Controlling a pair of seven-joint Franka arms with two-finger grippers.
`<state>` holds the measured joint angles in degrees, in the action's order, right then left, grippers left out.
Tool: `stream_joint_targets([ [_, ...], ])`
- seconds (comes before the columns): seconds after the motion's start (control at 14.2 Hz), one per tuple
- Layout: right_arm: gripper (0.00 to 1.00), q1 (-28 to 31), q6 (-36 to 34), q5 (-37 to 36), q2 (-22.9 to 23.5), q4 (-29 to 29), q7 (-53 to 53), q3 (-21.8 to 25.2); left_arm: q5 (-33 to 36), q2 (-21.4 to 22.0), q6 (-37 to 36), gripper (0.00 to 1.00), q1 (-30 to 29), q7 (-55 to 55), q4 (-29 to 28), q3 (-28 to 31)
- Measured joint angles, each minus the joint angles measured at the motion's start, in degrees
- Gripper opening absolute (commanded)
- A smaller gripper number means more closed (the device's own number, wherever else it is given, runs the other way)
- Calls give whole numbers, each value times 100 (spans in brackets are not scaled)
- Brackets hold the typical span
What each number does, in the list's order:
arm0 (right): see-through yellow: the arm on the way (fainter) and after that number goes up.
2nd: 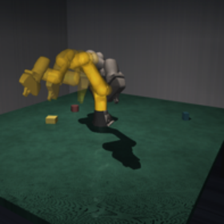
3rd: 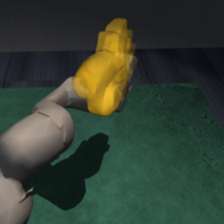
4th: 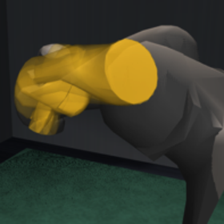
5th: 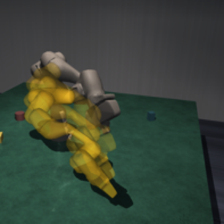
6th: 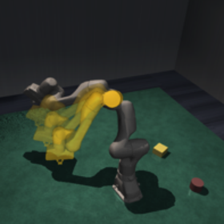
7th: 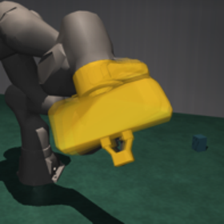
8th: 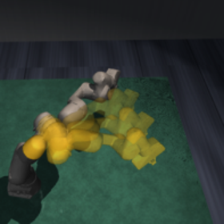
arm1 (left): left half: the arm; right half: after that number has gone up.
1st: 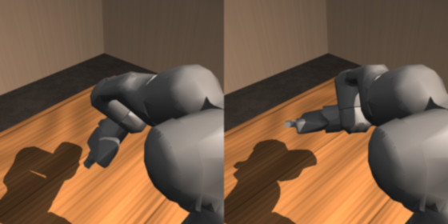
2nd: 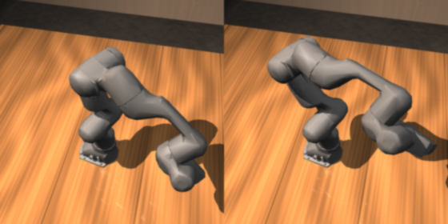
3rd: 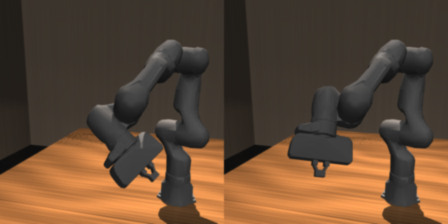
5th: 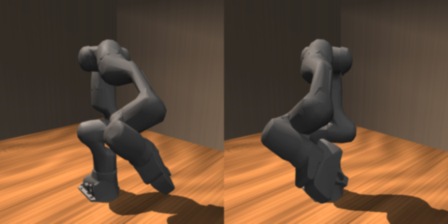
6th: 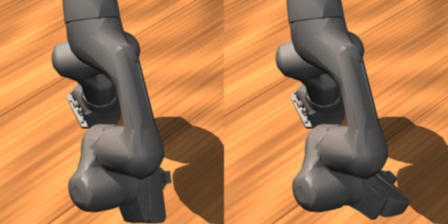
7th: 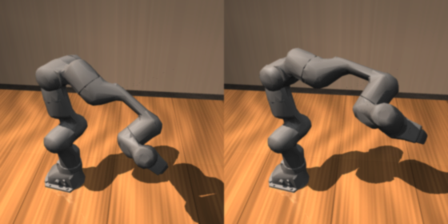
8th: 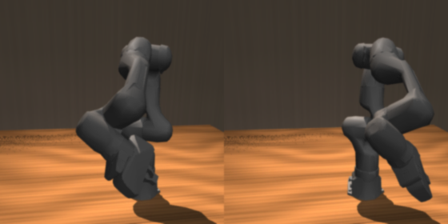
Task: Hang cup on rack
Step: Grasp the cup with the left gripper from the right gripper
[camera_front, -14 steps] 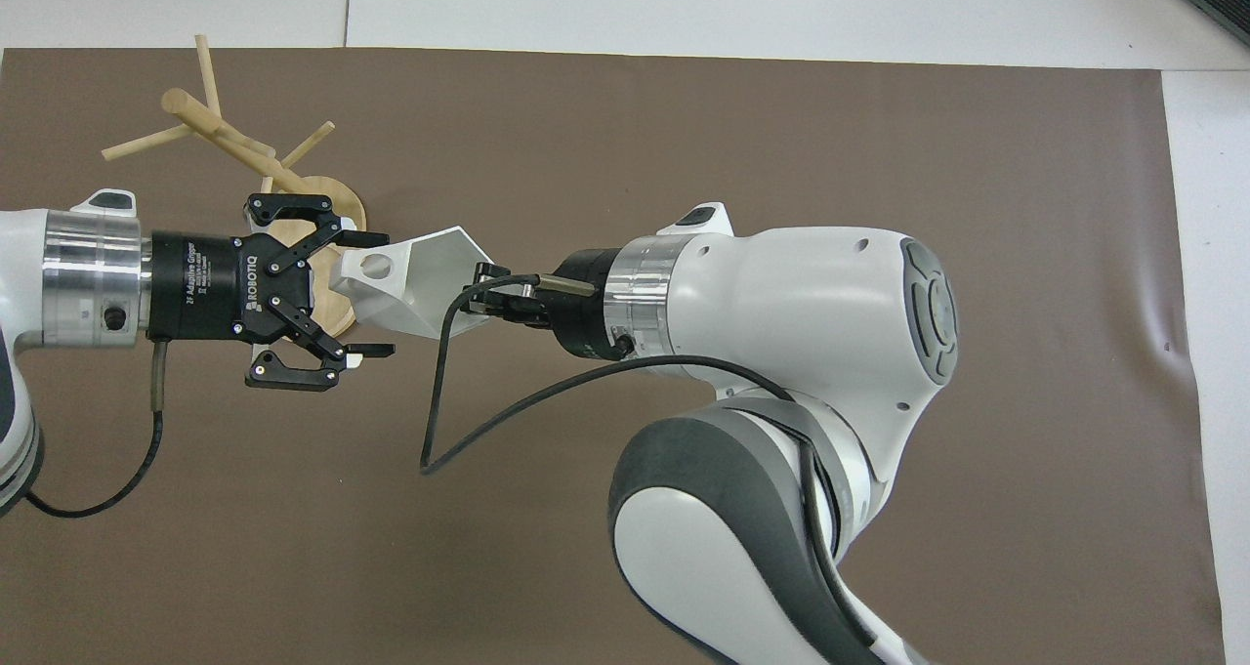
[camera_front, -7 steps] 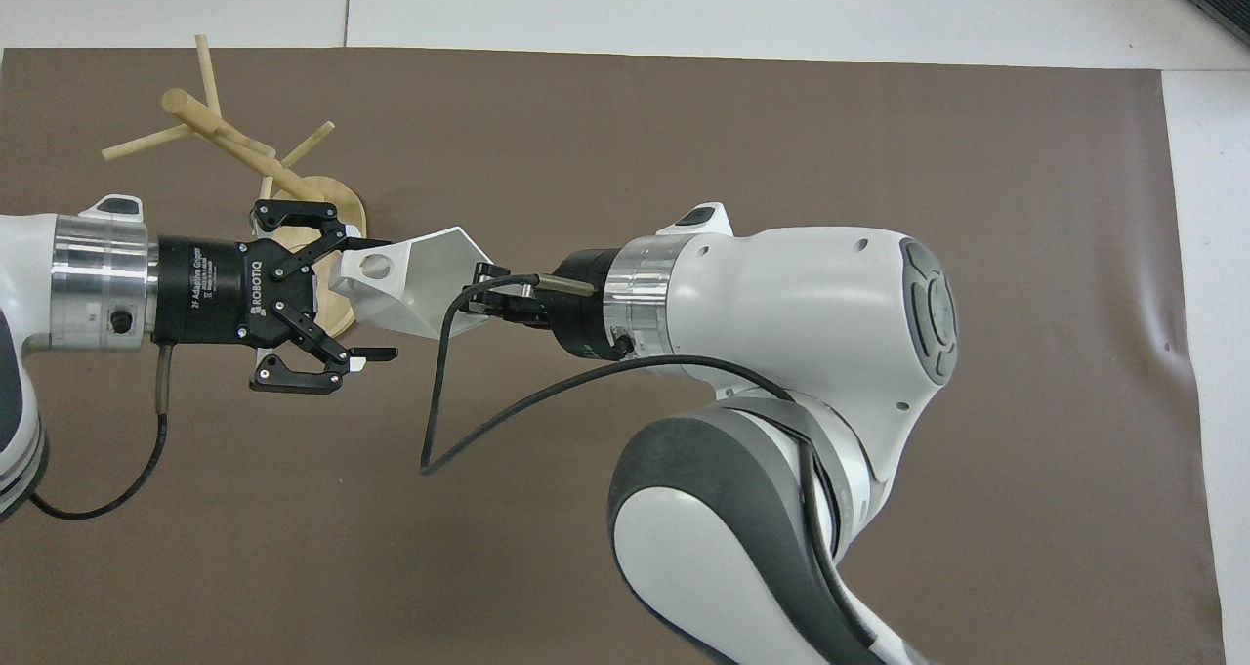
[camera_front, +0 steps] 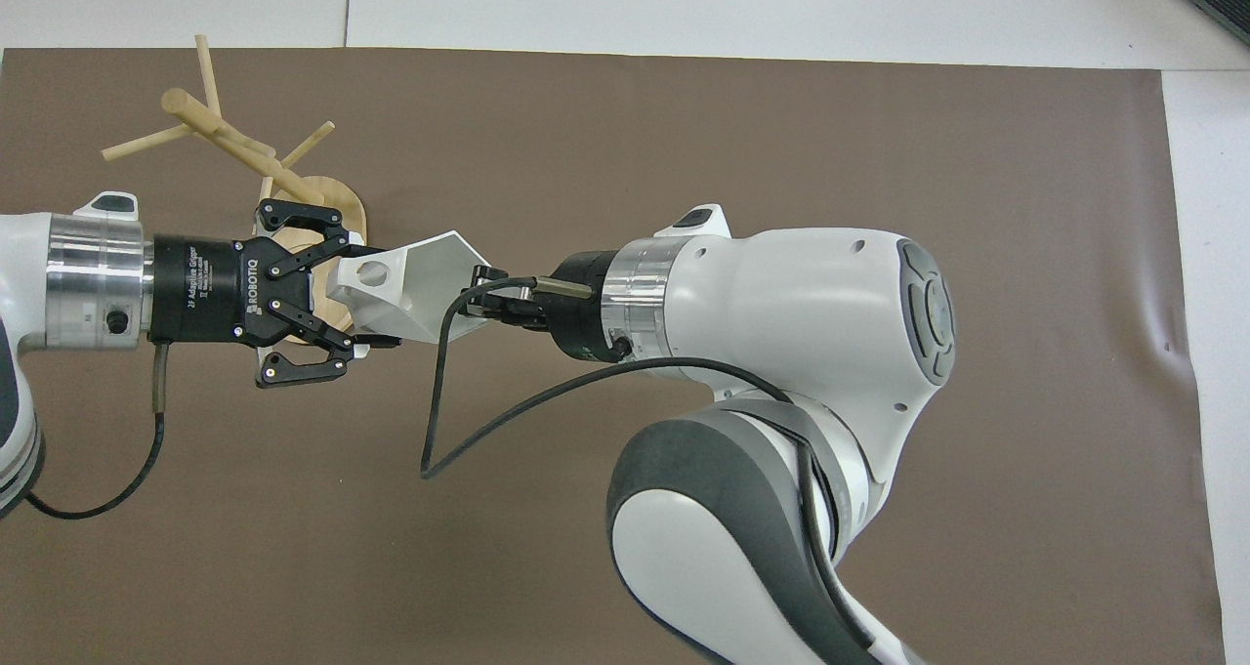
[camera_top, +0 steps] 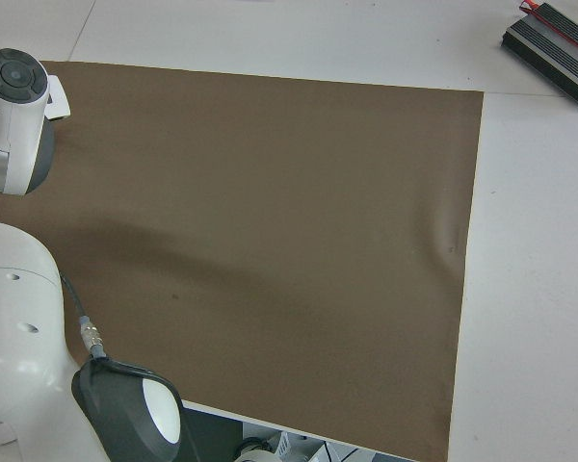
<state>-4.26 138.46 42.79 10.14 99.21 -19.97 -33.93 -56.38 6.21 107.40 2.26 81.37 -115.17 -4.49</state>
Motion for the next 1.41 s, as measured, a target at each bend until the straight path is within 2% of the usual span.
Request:
stream_joint_targets([
  [0.07, 0, 0, 0, 0, 0, 0, 0, 0, 0, 0, 0, 0, 0, -1, 0, 0],
  [0.21, 32, 0, 1, 0, 0, 0, 0, -1, 0, 0, -1, 0, 0, -2, 0, 2],
  [0.28, 40, 0, 4, 0, 0, -2, -1, -2, 0, 2, -5, 0, -1, -2, 0, 2],
  [0.63, 67, 5, 10, 0, 0, -6, -2, -1, 21, 5, -23, 0, -19, -4, 0, 9],
  [0.85, 94, 10, 10, 0, 0, 8, -1, 15, 238, 9, -32, 0, -24, -8, -1, 11],
  [0.92, 100, 11, 10, -10, 1, 22, 1, 25, 315, 12, -33, 0, -24, -8, -1, 12],
  [1.13, 100, 17, 10, -169, 1, 51, 98, 63, 447, 28, -66, 0, -26, -6, -6, 25],
  [1.41, 100, 20, 10, -192, 1, 63, 182, 87, 1024, 39, -113, 0, -28, 91, -9, 42],
])
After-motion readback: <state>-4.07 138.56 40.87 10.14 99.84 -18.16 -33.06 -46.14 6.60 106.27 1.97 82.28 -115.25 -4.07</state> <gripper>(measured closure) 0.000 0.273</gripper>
